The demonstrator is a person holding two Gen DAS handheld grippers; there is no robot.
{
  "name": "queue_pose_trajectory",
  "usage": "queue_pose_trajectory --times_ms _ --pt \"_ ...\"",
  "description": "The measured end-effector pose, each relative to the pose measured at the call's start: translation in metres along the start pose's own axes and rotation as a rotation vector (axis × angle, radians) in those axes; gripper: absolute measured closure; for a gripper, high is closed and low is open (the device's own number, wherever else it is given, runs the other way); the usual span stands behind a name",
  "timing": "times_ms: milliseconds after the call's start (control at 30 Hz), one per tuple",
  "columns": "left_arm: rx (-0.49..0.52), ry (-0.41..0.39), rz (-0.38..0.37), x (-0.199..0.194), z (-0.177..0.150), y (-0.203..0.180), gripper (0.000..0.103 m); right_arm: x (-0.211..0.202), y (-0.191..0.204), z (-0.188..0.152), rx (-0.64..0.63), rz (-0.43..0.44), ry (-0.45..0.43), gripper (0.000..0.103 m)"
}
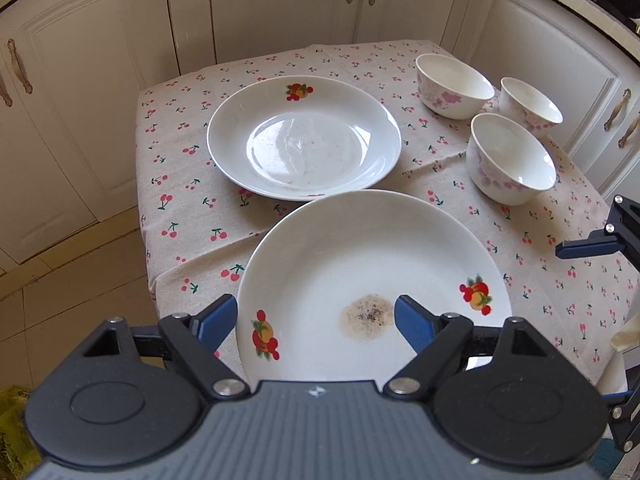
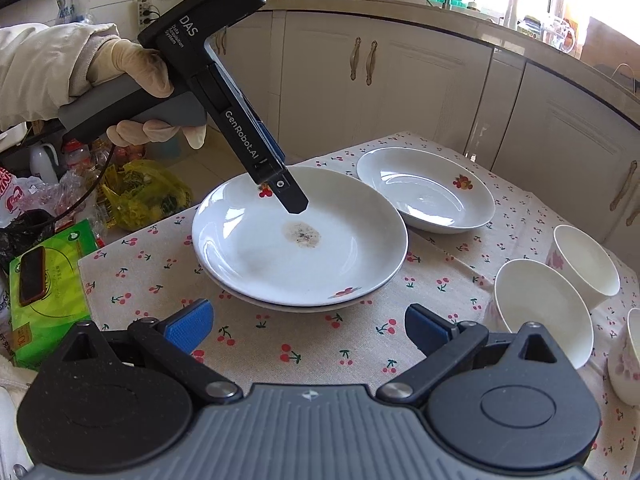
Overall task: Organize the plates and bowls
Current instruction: 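Lower the stained plate onto the white plate and open the left gripper, then move the left gripper to the plain fruit-decal plate and grasp its rim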
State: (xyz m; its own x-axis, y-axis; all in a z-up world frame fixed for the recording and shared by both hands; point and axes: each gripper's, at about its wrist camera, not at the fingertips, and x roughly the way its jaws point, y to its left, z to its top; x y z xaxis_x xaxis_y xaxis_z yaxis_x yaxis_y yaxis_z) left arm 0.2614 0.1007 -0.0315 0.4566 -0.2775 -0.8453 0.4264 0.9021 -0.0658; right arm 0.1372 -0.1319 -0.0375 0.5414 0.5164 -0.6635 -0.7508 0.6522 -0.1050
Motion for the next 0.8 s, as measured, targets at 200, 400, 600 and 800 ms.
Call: queue_pose_trajectory --times_ms 200,400,600,800 --pt "0.03 -0.111 0.014 -0.028 -0.004 -0.01 0.017 -0.015 -0.006 0.006 -0.002 -0.015 -0.024 0.0" --pt "0.054 -0.199 0.029 -0.043 -0.006 -0.018 0.015 -0.024 -0.03 0.018 0.03 -0.023 -0.058 0.0" --pt "0.031 -0.21 0.033 -0.04 0.006 -0.013 0.015 -0.015 -0.066 0.038 0.032 -0.028 -0.049 0.0" --pt "0.025 -0.205 0.049 -0.026 0.028 -0.004 0.015 0.008 -0.103 0.055 0.005 -0.02 -0.007 0.0"
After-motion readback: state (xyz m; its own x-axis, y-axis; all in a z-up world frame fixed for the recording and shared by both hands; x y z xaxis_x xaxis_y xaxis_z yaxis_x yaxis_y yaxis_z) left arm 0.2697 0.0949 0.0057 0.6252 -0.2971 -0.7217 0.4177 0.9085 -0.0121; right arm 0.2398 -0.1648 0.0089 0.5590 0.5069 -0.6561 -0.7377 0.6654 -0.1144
